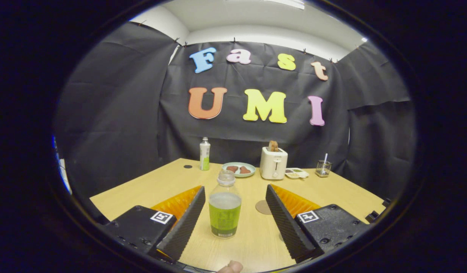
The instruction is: Take the bottle from table, then pour the juice into the cup, finally place the bottle on the coaster
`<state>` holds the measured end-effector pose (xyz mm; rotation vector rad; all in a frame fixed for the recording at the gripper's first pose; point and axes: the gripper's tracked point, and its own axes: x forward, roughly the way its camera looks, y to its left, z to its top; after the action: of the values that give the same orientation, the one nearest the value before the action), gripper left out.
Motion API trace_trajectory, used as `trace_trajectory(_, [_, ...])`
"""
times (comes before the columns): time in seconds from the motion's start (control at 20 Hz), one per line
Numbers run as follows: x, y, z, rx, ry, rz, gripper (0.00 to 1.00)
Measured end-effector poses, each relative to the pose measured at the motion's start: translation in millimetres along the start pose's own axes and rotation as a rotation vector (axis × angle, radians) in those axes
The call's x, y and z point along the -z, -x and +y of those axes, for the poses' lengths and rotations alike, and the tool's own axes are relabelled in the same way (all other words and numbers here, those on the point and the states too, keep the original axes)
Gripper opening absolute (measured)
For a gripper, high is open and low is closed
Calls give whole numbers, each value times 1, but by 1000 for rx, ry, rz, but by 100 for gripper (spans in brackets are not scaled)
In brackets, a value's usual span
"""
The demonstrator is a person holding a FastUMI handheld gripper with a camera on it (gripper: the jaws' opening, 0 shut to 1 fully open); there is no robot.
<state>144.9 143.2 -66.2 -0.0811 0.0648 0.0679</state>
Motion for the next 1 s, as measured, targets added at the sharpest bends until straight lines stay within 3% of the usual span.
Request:
trace_trajectory(0.4, [37,-60,9,76,13,28,100])
trace_trajectory(0.9, [61,-91,16,64,34,49,100])
trace_trajectory(1.0, [59,-82,10,98,52,52,89])
